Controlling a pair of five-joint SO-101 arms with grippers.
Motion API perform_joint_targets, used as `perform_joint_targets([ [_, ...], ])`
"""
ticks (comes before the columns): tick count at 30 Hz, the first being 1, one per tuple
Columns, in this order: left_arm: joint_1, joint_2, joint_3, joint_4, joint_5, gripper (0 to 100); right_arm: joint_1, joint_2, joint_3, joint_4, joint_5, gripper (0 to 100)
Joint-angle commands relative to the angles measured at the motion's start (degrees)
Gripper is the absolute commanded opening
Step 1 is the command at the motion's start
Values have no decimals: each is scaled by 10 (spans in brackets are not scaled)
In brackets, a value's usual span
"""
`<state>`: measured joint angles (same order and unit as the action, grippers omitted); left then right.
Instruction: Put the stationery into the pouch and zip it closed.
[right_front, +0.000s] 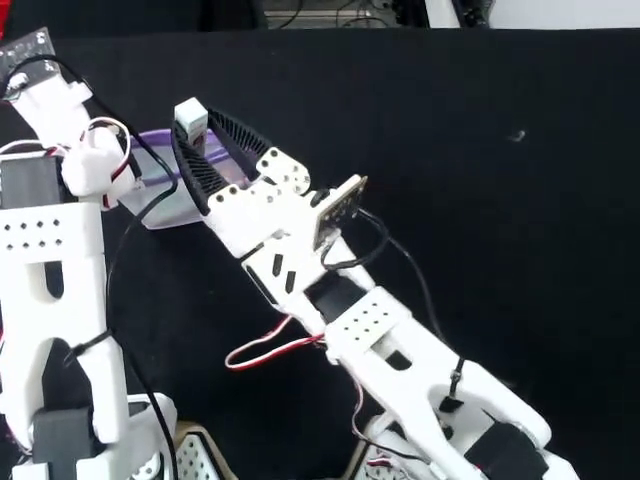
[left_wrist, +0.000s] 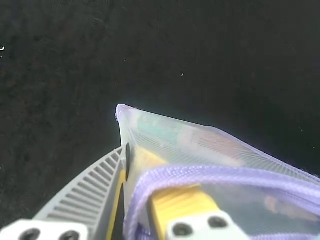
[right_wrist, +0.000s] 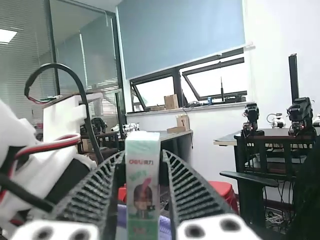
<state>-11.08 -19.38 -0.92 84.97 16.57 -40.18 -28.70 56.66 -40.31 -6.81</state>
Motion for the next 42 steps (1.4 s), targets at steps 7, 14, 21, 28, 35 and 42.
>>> perform_joint_targets([
  [7,-26,23,25,-10,1,30,-8,1,-44,81,-6,11],
  [14,-31,18,28,-6,0,30,-14,3,-66,116,-2,11],
  [21,-31,21,30,-5,-3,30,-16,3,-55,120,14,30],
  [28,-31,22,31,-6,-3,30,-16,2,-55,120,18,208],
  [35,-31,22,32,-5,-3,30,-16,0,-57,132,18,183],
  [42,-31,22,48,-18,-4,30,-17,-3,-116,254,18,164],
])
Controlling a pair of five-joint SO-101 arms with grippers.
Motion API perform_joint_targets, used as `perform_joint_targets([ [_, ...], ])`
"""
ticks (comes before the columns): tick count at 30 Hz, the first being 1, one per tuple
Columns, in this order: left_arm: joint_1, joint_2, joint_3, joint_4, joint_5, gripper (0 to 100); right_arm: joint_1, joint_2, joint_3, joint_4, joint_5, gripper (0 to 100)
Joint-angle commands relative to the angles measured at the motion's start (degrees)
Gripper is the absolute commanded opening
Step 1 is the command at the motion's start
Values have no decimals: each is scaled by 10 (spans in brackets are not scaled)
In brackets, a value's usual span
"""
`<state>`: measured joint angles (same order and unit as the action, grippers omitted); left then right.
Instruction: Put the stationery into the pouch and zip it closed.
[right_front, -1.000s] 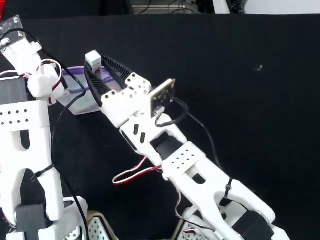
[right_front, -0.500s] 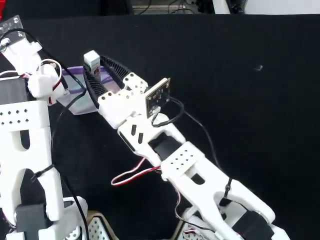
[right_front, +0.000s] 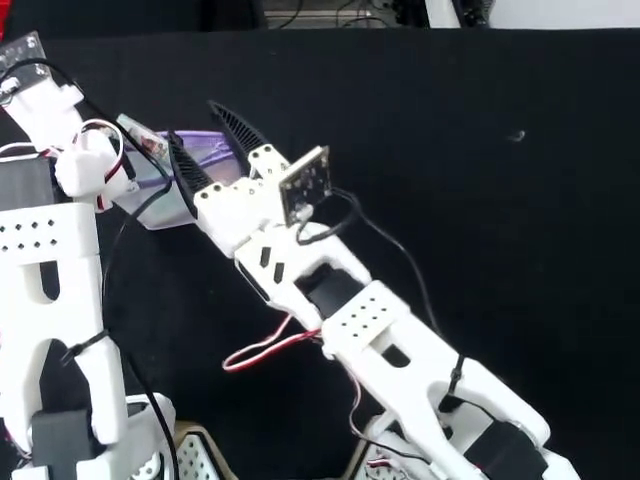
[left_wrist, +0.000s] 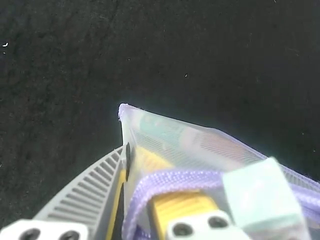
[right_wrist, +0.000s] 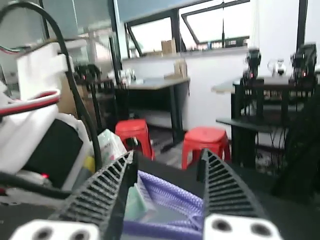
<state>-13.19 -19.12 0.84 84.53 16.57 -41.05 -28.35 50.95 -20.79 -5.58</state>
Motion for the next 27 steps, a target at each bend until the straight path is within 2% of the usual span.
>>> perform_joint_targets([
  [1,-10,19,30,-14,-4,30,-8,-7,-66,71,6,157],
  [8,-10,16,29,-13,-8,30,-8,2,-146,178,6,139],
  [18,-9,13,27,-13,-33,30,-36,136,-468,558,44,141],
  [27,-10,13,27,-14,-33,30,-35,256,-691,788,46,140],
])
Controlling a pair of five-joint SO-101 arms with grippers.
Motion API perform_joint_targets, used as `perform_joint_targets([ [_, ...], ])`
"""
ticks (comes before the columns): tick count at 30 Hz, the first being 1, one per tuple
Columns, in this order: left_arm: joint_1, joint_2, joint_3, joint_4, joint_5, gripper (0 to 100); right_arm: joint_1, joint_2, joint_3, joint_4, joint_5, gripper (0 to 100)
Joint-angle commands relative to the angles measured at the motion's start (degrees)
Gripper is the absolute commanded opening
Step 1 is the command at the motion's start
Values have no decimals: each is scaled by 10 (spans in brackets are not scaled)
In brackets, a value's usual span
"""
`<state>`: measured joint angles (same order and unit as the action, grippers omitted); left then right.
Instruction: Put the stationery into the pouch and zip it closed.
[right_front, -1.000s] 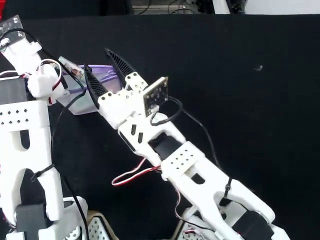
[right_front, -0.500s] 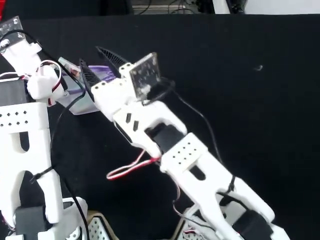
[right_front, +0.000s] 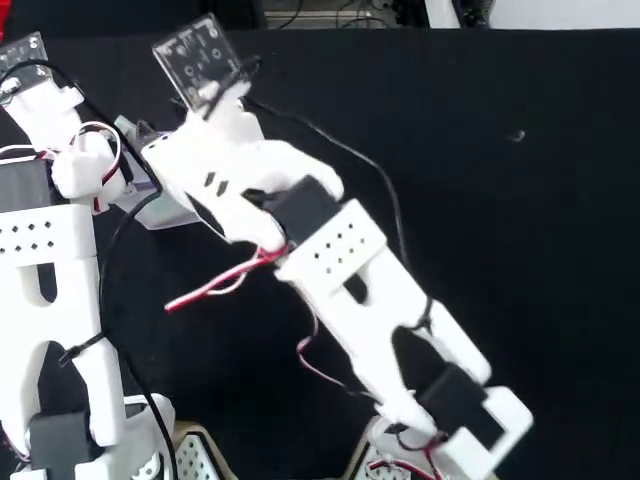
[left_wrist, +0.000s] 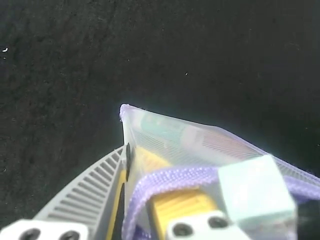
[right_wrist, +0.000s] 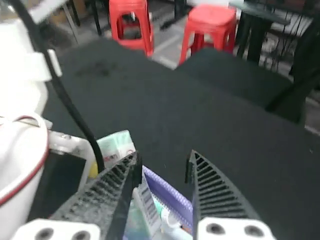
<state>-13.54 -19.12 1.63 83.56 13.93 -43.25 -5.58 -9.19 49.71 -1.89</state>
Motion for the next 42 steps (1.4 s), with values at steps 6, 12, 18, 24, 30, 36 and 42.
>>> perform_joint_targets([
  [6,-7,13,14,-11,-6,30,-14,86,-189,187,11,139],
  [12,-27,17,13,-14,-6,30,-18,201,-302,271,31,138],
  [18,-36,14,14,-21,-6,30,-33,283,-499,397,33,138],
  [24,-35,15,14,-20,-6,30,-14,295,-698,501,33,138],
  [30,-34,14,14,-20,-6,30,18,275,-764,515,57,139],
  [36,-37,15,14,-20,-6,30,73,193,-761,515,61,138],
  [42,-36,19,14,-24,-6,30,156,104,-684,515,62,138],
])
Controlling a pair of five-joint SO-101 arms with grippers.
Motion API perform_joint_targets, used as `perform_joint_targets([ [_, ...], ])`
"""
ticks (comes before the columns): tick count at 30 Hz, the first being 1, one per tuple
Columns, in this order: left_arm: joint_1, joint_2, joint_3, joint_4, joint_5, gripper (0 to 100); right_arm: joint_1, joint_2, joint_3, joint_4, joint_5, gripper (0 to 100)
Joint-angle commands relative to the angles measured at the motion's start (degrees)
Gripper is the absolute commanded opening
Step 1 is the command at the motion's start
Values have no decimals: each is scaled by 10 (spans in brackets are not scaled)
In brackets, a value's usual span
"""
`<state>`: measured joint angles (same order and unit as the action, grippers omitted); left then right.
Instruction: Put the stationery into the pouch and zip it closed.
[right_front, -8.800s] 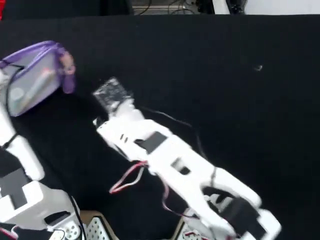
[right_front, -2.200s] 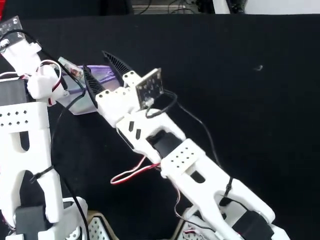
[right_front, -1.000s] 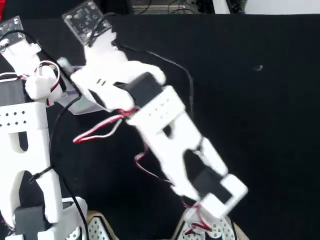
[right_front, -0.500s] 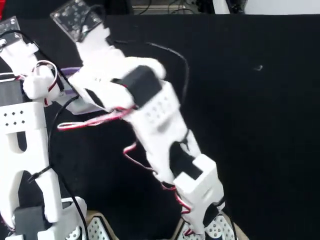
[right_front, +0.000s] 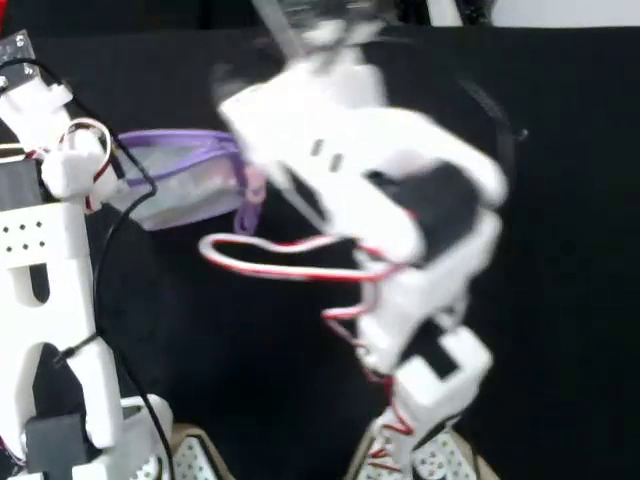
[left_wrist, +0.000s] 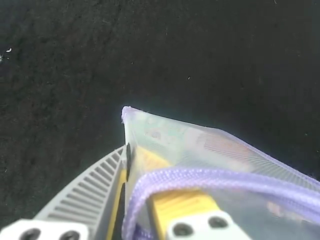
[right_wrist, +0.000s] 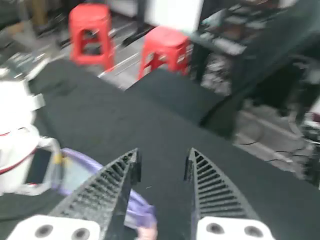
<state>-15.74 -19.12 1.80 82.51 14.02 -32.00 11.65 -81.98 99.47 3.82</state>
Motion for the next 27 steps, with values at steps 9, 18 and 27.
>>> perform_joint_targets([
  [9,-2,19,16,-13,-7,30,47,-200,280,12,6,138],
  [18,-2,19,16,-9,-7,30,47,-319,462,7,44,138],
  [27,-1,19,17,-9,-7,30,47,-445,784,-159,70,137],
])
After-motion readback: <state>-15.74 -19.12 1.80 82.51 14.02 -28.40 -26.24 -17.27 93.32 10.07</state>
